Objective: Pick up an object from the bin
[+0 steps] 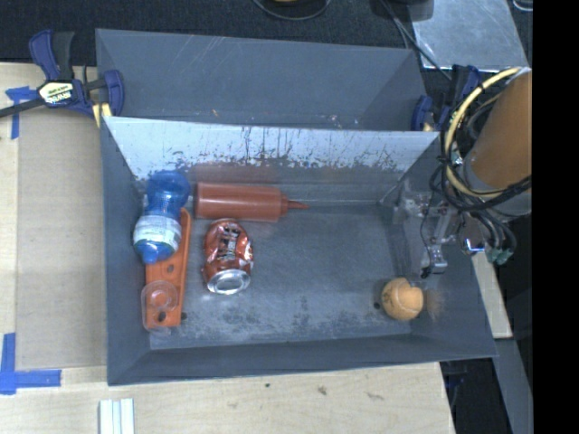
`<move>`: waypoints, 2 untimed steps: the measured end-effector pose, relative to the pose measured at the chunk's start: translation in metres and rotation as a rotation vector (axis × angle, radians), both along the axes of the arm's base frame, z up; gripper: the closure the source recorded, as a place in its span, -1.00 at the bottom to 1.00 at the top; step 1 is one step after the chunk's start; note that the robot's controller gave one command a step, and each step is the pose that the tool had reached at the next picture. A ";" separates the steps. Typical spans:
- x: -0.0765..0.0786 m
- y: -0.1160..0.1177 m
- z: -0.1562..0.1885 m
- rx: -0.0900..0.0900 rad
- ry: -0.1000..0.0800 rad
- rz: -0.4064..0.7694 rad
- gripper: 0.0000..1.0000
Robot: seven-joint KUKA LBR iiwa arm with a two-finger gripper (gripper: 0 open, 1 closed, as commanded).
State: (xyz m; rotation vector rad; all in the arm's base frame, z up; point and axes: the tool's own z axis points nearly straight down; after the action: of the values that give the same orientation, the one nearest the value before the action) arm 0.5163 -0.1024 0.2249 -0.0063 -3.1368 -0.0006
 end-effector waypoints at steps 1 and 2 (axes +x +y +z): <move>0.002 0.001 0.005 -0.001 -0.009 0.004 -1.00; -0.020 -0.051 -0.148 0.003 0.001 -0.123 -1.00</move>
Offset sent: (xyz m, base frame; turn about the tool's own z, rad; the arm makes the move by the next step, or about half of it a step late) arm -0.0215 -0.0539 -0.1549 0.1270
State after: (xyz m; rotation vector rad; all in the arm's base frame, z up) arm 0.4968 -0.1534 0.0767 -0.1988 -3.1294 -0.0057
